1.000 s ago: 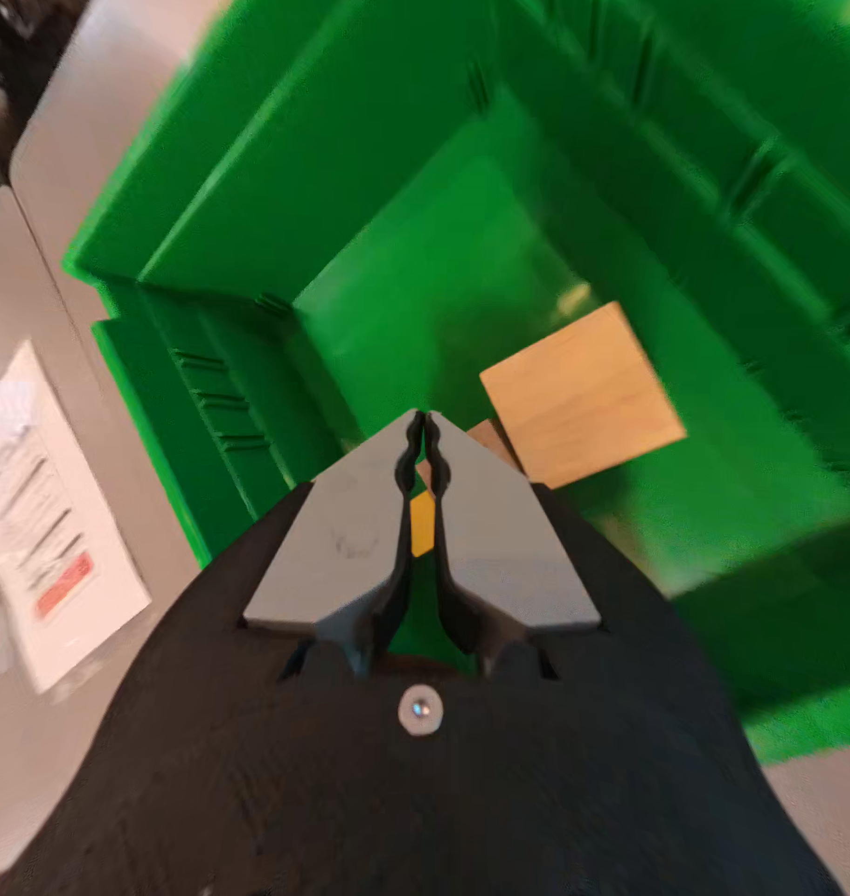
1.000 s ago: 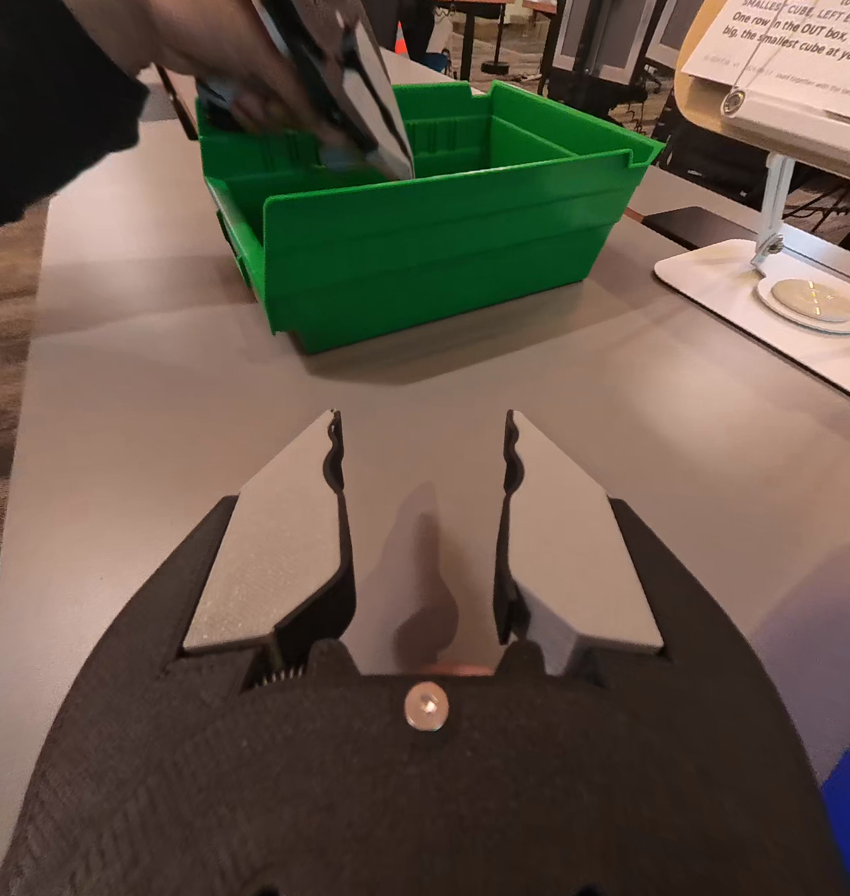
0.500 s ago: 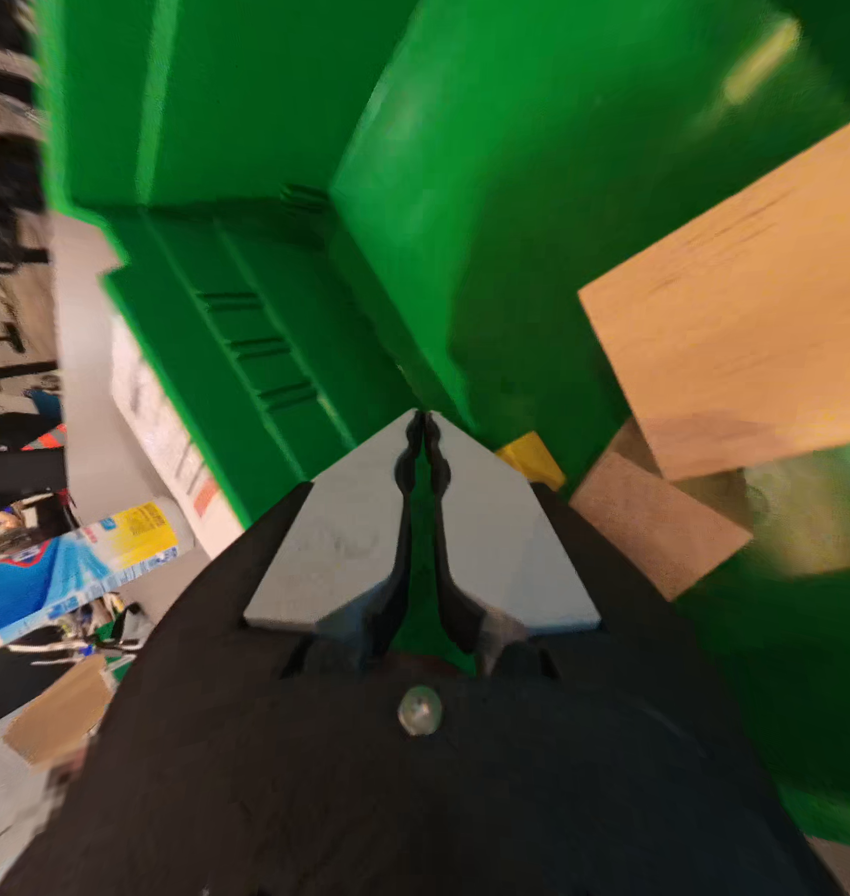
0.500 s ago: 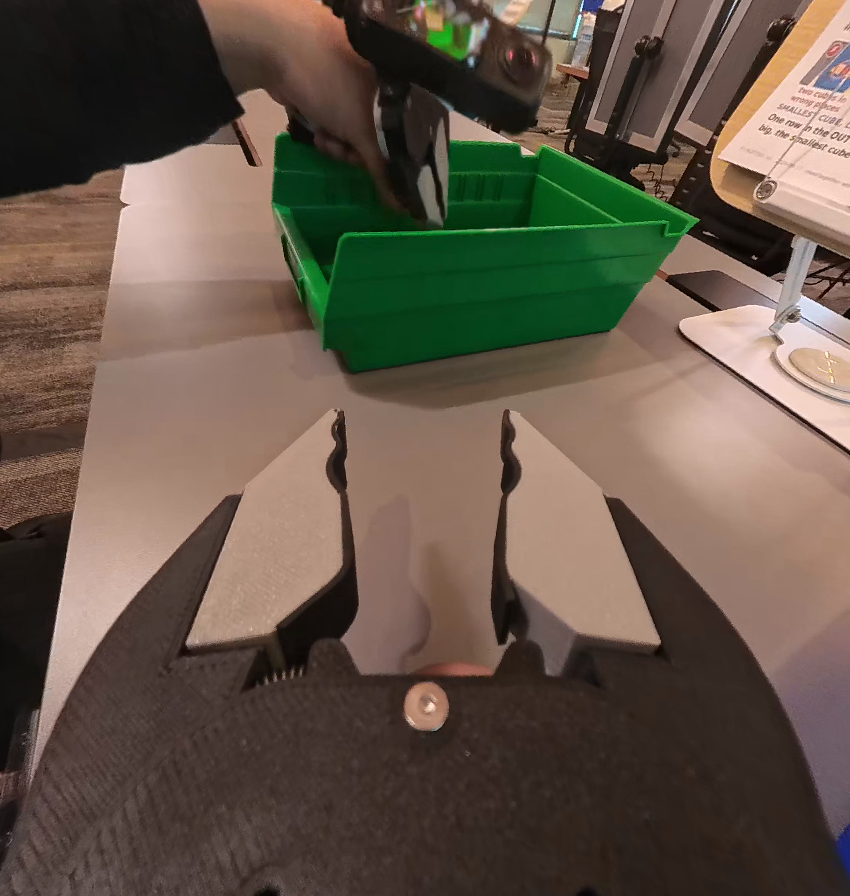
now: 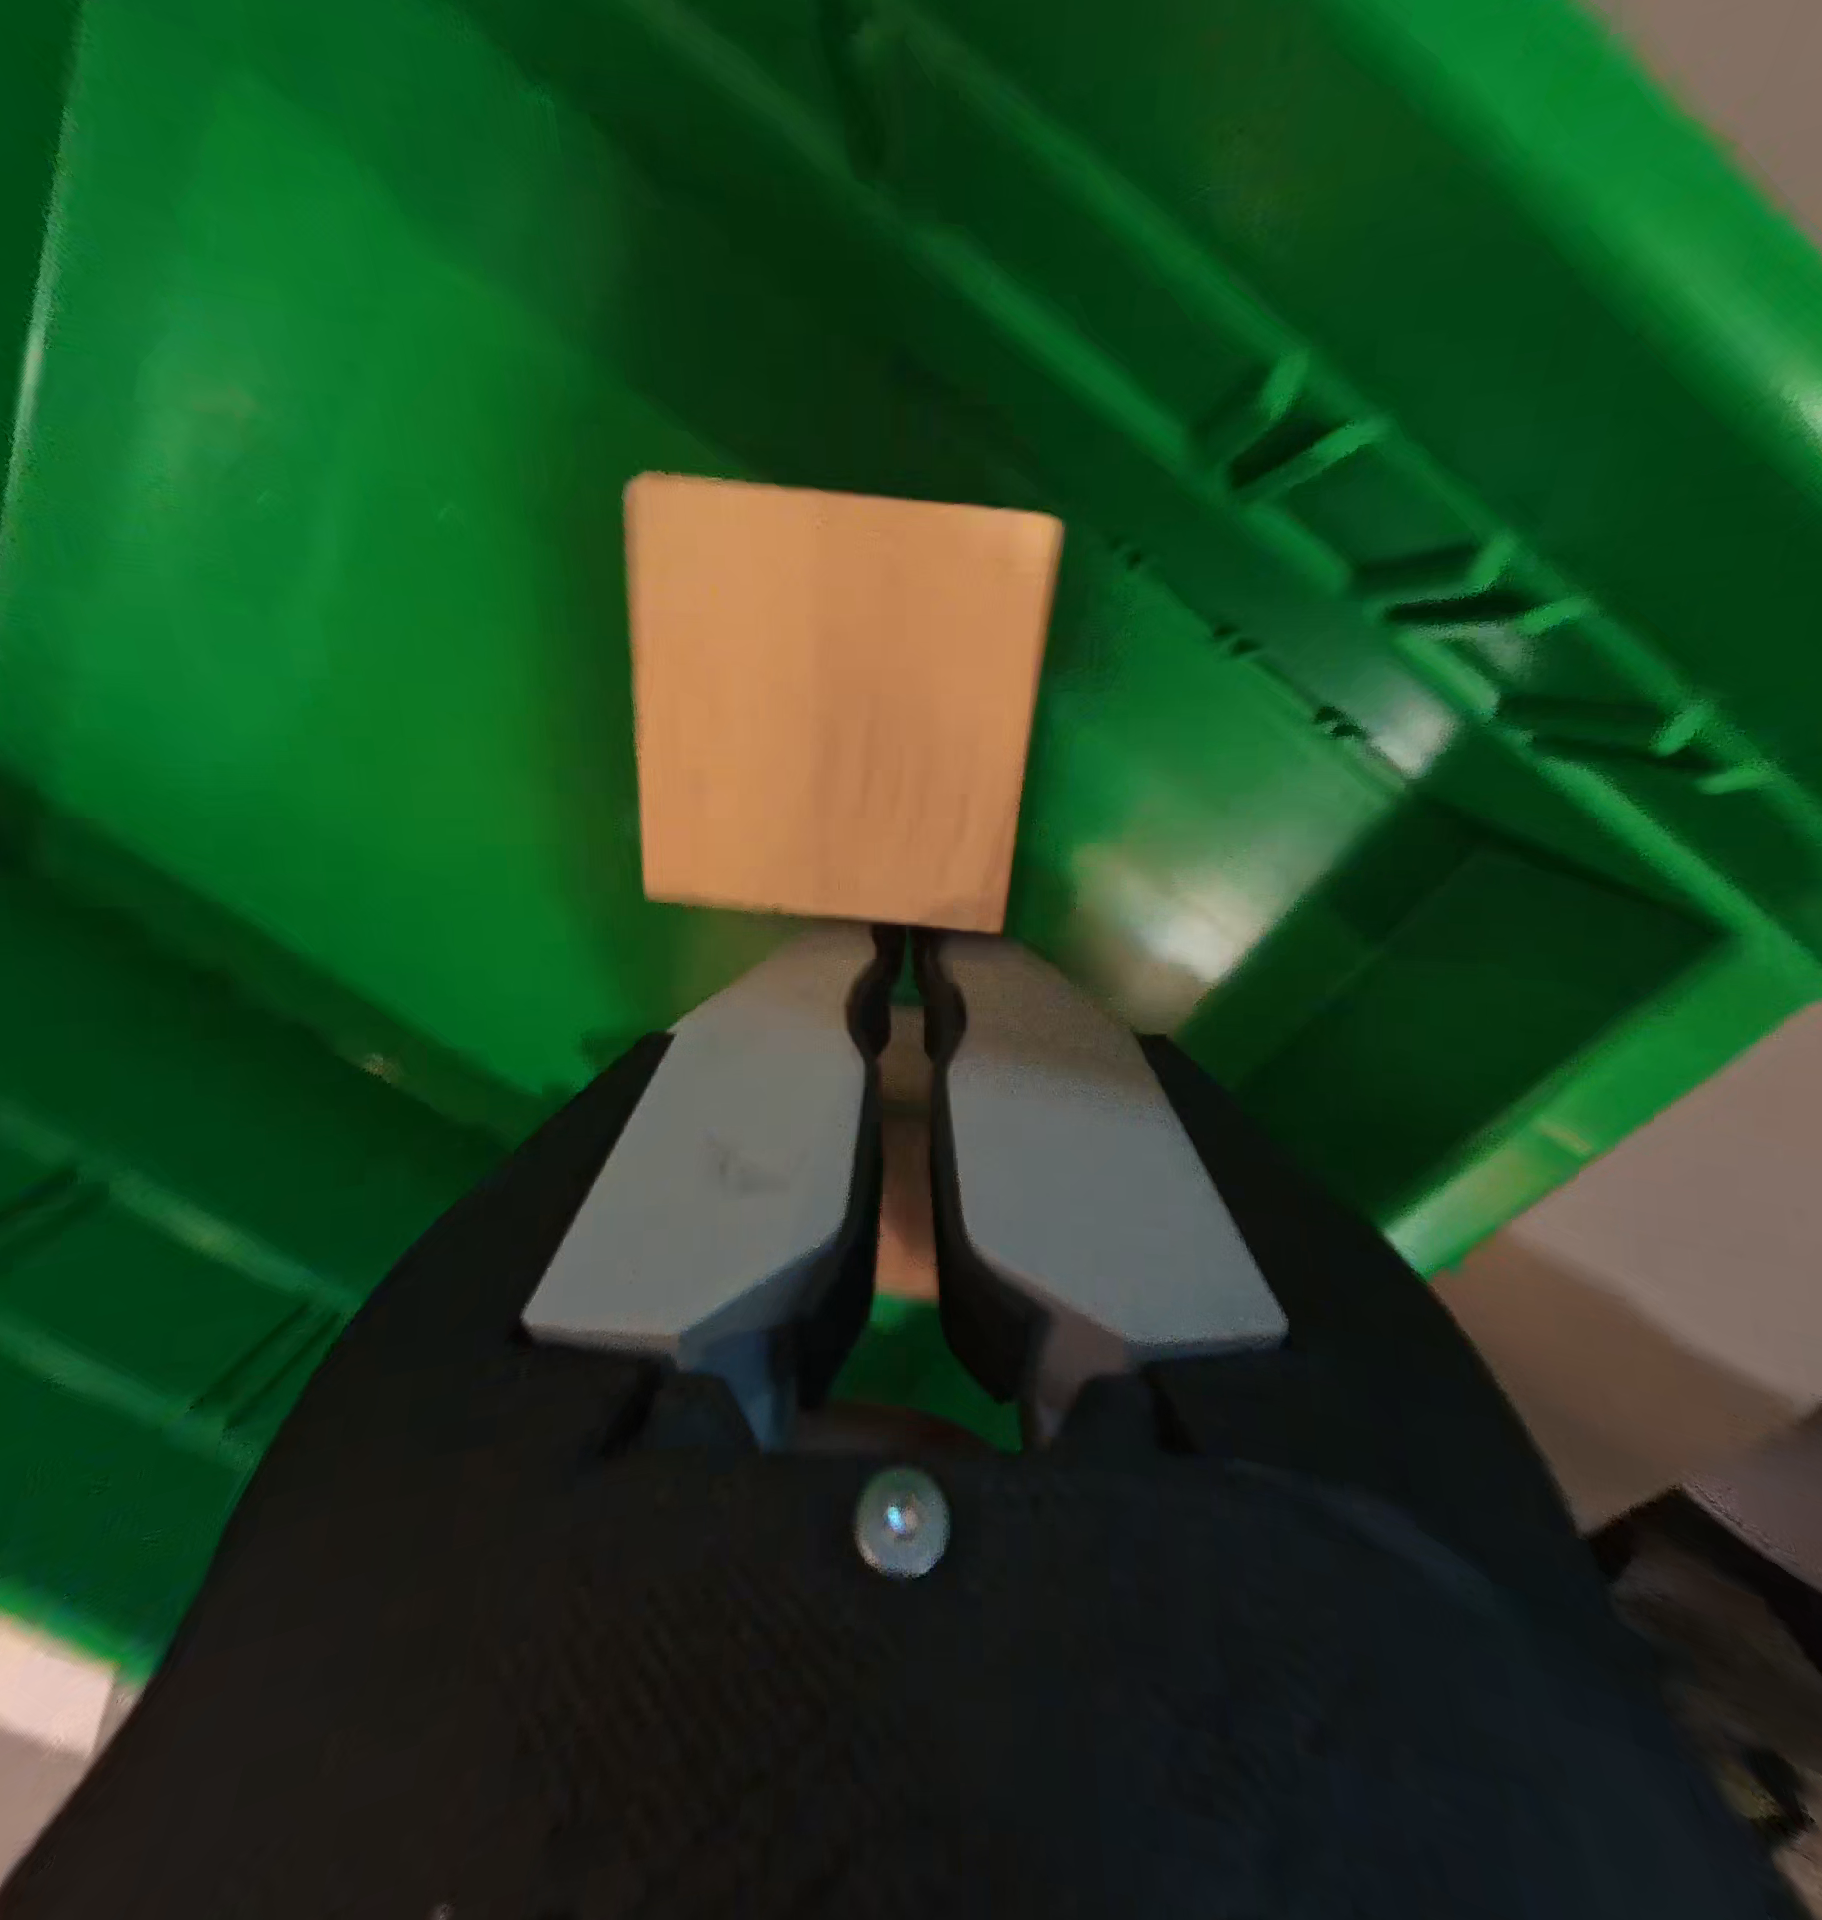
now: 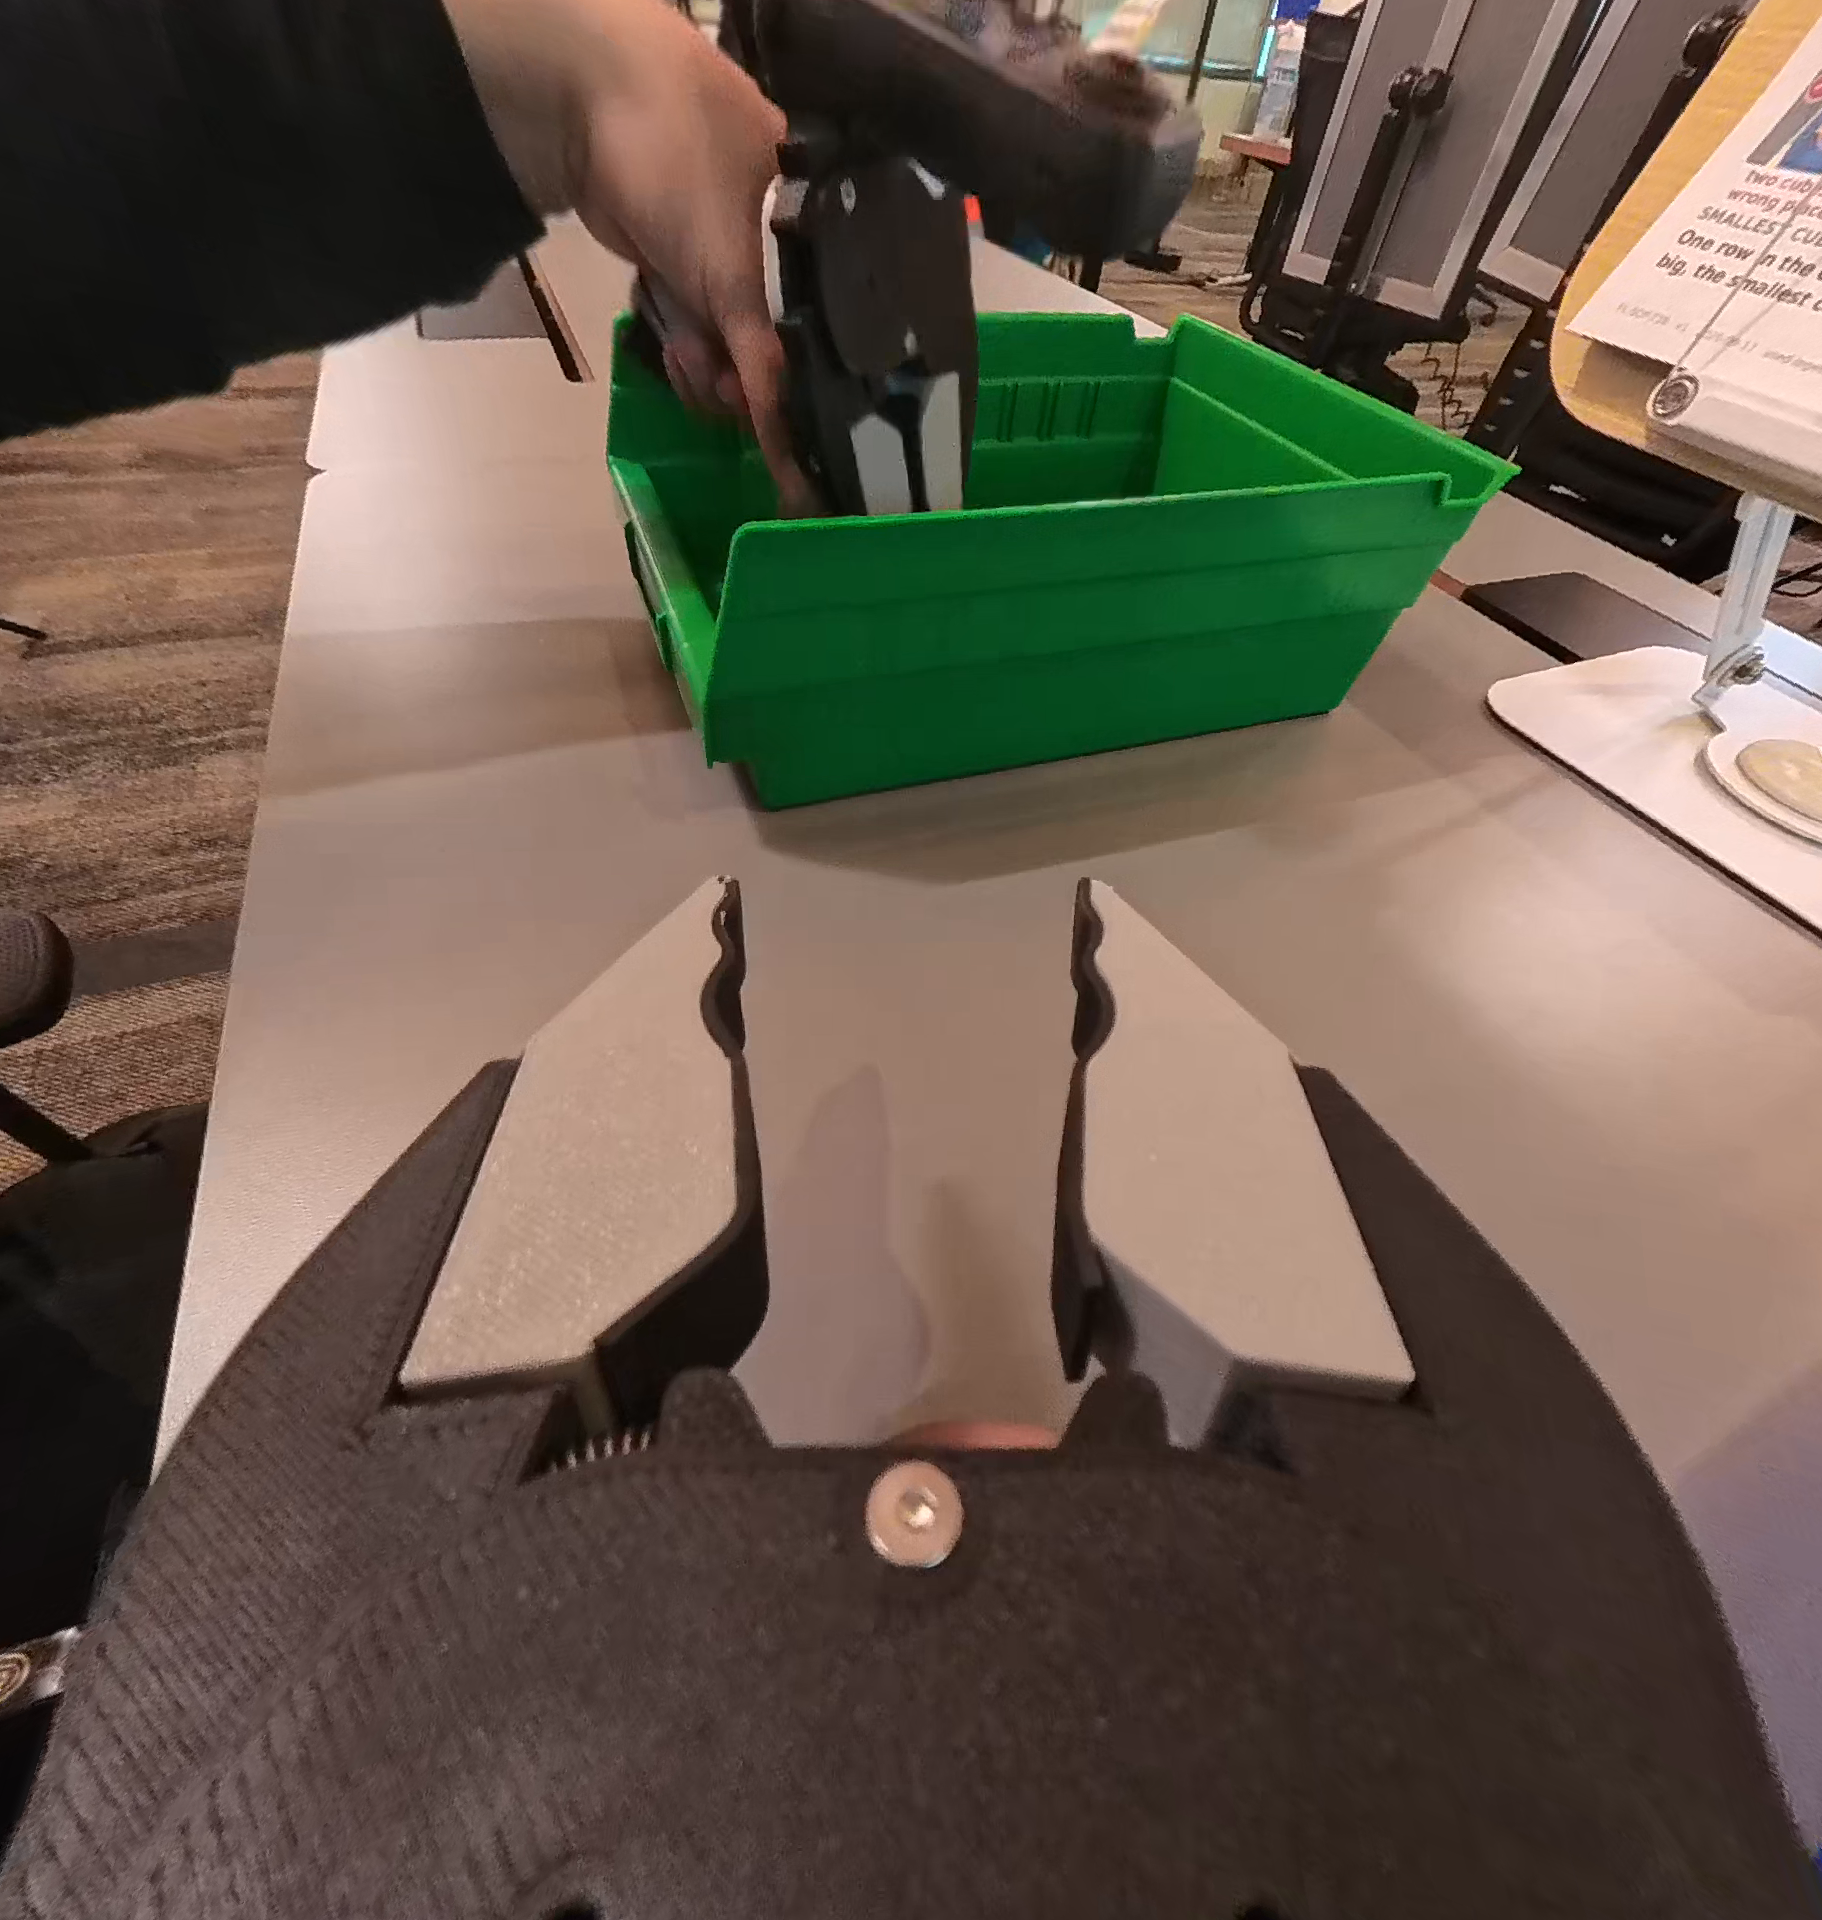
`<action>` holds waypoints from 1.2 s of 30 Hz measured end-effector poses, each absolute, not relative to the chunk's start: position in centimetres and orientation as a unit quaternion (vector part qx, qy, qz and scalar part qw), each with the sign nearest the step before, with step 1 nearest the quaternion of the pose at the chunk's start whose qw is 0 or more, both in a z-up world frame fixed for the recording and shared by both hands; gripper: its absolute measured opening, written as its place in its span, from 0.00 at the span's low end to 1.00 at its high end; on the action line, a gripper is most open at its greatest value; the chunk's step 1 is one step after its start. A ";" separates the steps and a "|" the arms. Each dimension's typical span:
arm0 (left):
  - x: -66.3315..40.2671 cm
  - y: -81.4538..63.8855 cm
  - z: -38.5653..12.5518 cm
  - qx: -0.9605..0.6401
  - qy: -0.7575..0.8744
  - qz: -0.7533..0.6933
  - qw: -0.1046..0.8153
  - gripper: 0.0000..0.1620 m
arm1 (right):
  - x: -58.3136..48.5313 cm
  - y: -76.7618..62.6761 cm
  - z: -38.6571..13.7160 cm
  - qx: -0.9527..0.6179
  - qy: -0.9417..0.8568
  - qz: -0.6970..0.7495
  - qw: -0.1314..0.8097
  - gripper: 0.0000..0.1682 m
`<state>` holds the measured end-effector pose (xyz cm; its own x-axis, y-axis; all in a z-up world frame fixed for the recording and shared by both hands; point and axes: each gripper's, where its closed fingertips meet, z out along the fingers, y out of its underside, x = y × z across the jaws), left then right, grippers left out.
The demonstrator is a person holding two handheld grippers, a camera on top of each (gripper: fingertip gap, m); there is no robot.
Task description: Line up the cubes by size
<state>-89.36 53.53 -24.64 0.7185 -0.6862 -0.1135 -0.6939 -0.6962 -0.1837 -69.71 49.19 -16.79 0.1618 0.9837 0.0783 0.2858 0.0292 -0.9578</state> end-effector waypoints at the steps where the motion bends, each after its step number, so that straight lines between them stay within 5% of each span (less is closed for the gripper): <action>1: -89.2 54.0 -25.1 -0.919 0.376 0.028 0.116 0.00 | -69.7 49.2 -16.7 -0.593 -0.535 0.364 0.480 0.36; 10: -90.8 56.8 -23.7 -0.903 0.374 0.140 0.159 0.01 | -69.6 49.3 -16.6 -0.595 -0.530 0.371 0.477 0.36; 14: -90.6 55.8 -22.2 -0.909 0.360 0.116 0.175 0.11 | -69.5 49.2 -16.2 -0.590 -0.530 0.370 0.484 0.36; 26: -95.2 49.8 -23.1 -0.918 0.346 0.165 0.103 0.06 | -69.6 48.8 -16.2 -0.586 -0.536 0.370 0.482 0.36; 36: -93.0 53.7 -20.3 -0.900 0.323 0.164 0.244 0.18 | -69.3 49.7 -16.1 -0.597 -0.522 0.375 0.480 0.36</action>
<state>-92.99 53.67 -20.27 0.7377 -0.5007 -0.4529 -0.6610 -0.6723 -0.3334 -69.32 49.65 -16.15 0.1744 0.9832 0.0538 0.2634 0.0061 -0.9647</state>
